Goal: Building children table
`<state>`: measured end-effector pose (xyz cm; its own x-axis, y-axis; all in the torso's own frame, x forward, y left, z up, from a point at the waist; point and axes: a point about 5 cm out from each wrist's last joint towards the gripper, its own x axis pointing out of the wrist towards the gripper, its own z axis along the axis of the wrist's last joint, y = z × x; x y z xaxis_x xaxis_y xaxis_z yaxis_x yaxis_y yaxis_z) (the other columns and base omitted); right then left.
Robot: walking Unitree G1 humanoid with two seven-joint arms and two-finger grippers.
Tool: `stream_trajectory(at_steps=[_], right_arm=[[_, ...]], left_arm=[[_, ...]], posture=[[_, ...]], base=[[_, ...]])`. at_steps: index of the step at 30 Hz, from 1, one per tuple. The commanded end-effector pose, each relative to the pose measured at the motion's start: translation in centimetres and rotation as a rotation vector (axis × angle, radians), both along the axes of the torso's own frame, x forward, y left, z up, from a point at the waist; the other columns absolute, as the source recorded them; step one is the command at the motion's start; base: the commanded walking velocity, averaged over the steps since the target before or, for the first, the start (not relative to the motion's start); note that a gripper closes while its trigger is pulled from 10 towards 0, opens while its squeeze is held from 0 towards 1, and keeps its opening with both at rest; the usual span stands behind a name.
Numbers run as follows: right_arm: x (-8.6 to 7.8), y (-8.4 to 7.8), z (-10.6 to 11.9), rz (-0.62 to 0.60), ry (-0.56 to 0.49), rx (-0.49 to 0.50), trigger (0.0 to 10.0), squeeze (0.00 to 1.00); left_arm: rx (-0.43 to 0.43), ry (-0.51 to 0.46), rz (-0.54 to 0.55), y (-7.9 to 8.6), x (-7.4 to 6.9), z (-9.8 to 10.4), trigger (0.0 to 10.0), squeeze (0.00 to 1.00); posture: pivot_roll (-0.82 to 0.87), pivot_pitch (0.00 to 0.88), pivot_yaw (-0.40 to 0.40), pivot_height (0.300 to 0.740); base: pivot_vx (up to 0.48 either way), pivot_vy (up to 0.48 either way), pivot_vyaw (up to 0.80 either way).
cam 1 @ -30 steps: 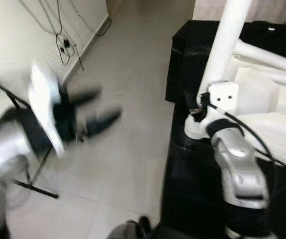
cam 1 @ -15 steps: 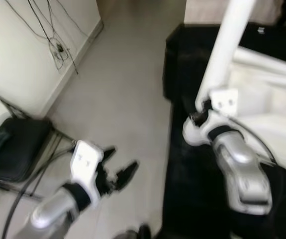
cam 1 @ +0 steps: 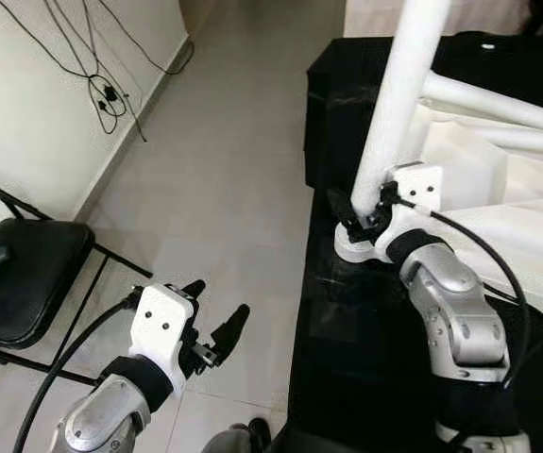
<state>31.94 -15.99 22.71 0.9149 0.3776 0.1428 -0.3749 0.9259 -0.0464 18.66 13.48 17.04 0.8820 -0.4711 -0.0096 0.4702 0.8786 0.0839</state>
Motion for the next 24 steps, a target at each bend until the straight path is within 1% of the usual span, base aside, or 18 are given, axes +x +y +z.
stream_trajectory(at_steps=[1, 2, 4, 5, 6, 7, 8, 11, 14, 15, 16, 22, 23, 24], right_arm=[[-0.1, 0.7, 0.4, 0.127, -0.022, 0.021, 10.0, 1.00], [0.0, 0.6, 0.7, 0.191, -0.028, -0.008, 10.0, 0.70], [0.1, 0.6, 1.0, 0.255, -0.034, -0.042, 10.0, 0.70], [0.1, 0.6, 1.0, 0.255, -0.034, -0.042, 10.0, 0.70], [0.2, 0.6, 1.4, 0.327, -0.051, -0.075, 10.0, 0.00], [0.3, 0.8, 1.9, 0.428, -0.063, -0.101, 10.0, 0.00], [0.3, 0.8, 2.2, 0.498, -0.071, -0.119, 10.0, 0.00], [1.3, 1.2, 2.5, 0.635, -0.052, -0.194, 10.0, 0.00], [1.6, 1.3, 2.5, 0.664, -0.043, -0.217, 10.0, 0.00], [2.4, 1.5, 2.4, 0.719, -0.035, -0.268, 10.0, 0.00], [2.9, 1.6, 2.5, 0.740, -0.033, -0.282, 10.0, 0.00], [4.1, 1.9, 3.1, 0.790, -0.026, -0.299, 10.0, 0.00], [4.3, 1.9, 3.3, 0.798, -0.023, -0.298, 7.3, 0.00], [4.3, 1.9, 3.3, 0.798, -0.023, -0.298, 7.3, 0.00]], left_arm=[[0.010, 0.014, 0.014, 0.1, -0.5, -0.4, 10.0, 0.00], [-0.006, 0.023, 0.013, -0.1, -0.8, -0.5, 10.0, 0.00], [-0.024, 0.031, 0.012, -0.2, -1.1, -0.6, 10.0, 0.00], [-0.024, 0.031, 0.012, -0.2, -1.1, -0.6, 10.0, 0.00], [-0.026, 0.026, 0.007, -0.4, -1.3, -0.7, 10.0, 0.00], [-0.031, 0.013, 0.009, -0.5, -1.4, -0.7, 10.0, 0.00], [-0.034, 0.004, 0.011, -0.7, -1.4, -0.7, 10.0, 0.00], [-0.069, -0.010, 0.005, -0.9, -1.2, -0.7, 10.0, 0.00], [-0.077, -0.012, 0.001, -1.0, -1.1, -0.7, 10.0, 0.00], [-0.083, -0.021, -0.024, -1.3, -1.1, -0.6, 10.0, 0.00], [-0.092, -0.019, -0.043, -1.4, -1.2, -0.6, 10.0, 0.00], [-0.126, -0.017, -0.107, -2.0, -1.7, -0.5, 10.0, 0.00], [-0.139, -0.019, -0.127, -2.2, -1.8, -0.4, 10.0, 0.00], [-0.139, -0.019, -0.127, -2.2, -1.8, -0.4, 10.0, 0.00]], posture=[[-0.01, 0.237, 0.072, 0.740], [-0.01, 0.236, 0.069, 0.740], [-0.01, 0.236, 0.069, 0.740], [-0.01, 0.236, 0.069, 0.740], [0.00, 0.235, 0.066, 0.740], [0.00, 0.236, 0.062, 0.740], [0.00, 0.234, 0.061, 0.740], [0.01, 0.236, 0.055, 0.740], [0.01, 0.236, 0.052, 0.740], [0.01, 0.240, 0.049, 0.740], [0.01, 0.246, 0.044, 0.740], [0.01, 0.255, 0.038, 0.740], [0.01, 0.257, 0.037, 0.740], [0.01, 0.257, 0.037, 0.740]], base=[[0.000, 0.000, 0.00], [0.000, 0.000, 0.00], [0.000, 0.000, 0.00], [0.000, 0.000, 0.00], [0.000, 0.000, 0.00], [0.000, 0.000, 0.00], [0.000, 0.000, 0.00], [0.000, 0.000, 0.00], [0.000, 0.000, 0.00], [0.000, 0.000, 0.00], [0.000, 0.000, 0.00], [0.000, 0.000, 0.00], [0.000, 0.000, 0.00], [0.000, 0.000, 0.00]])
